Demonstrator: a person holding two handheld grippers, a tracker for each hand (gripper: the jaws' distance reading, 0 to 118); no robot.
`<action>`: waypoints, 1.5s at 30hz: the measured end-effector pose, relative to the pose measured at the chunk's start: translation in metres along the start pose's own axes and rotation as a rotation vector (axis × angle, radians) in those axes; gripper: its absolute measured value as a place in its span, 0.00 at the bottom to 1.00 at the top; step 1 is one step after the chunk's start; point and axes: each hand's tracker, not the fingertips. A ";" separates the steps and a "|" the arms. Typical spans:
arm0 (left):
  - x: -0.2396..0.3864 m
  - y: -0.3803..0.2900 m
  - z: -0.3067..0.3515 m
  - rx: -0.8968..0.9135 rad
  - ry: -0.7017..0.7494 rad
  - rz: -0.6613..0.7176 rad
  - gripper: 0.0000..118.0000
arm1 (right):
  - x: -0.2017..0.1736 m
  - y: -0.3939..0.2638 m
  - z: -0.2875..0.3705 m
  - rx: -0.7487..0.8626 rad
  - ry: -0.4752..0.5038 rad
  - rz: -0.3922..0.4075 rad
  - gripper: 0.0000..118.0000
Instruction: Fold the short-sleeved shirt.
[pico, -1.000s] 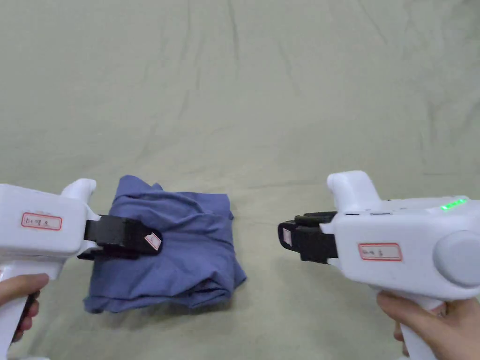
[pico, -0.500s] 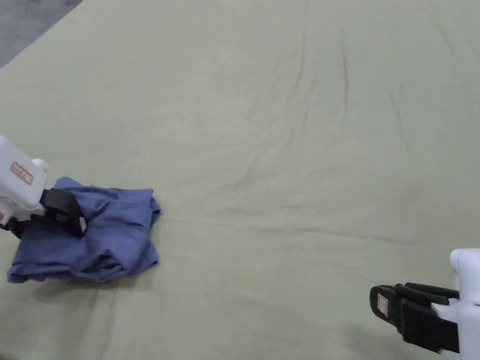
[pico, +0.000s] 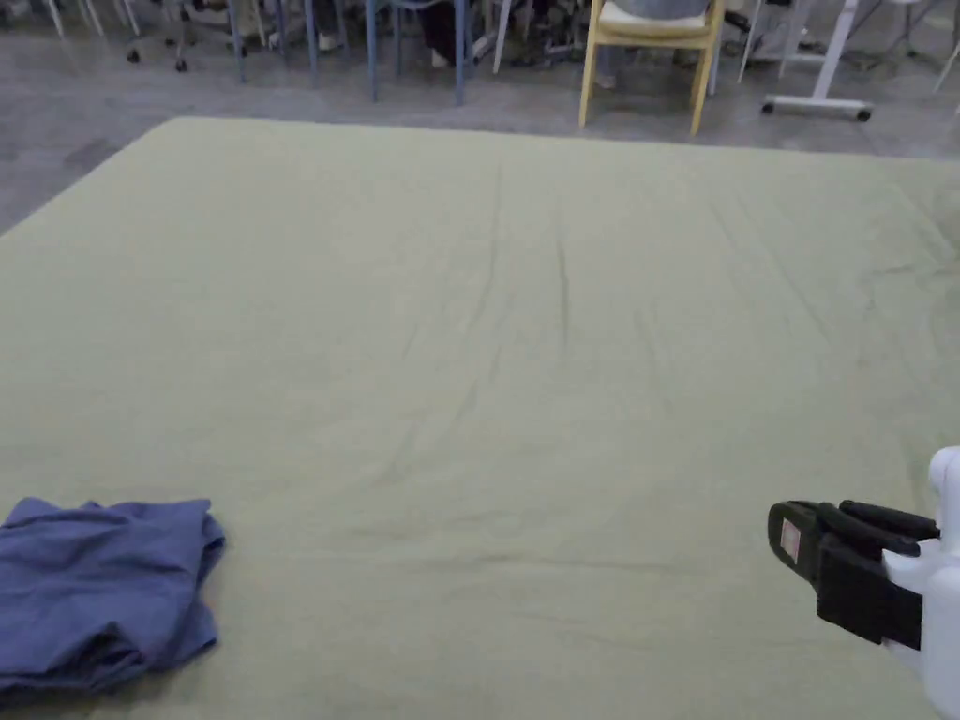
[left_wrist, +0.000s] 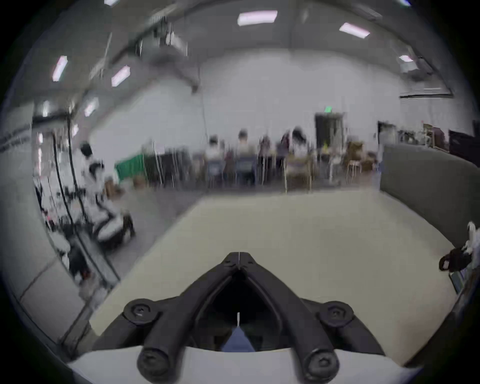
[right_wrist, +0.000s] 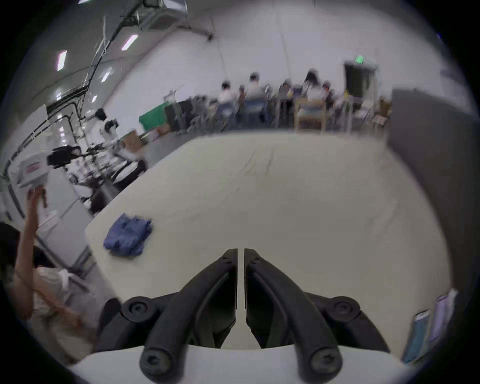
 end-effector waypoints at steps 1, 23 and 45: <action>0.023 0.012 0.011 0.068 0.008 0.001 0.00 | 0.002 0.013 0.016 0.072 -0.065 0.036 0.06; 0.184 0.102 0.044 0.113 -0.212 0.147 0.69 | 0.059 0.141 0.129 0.564 -0.351 0.003 0.75; 0.171 0.103 0.054 0.133 -0.139 0.078 0.93 | 0.032 0.138 0.119 0.557 -0.400 0.063 1.00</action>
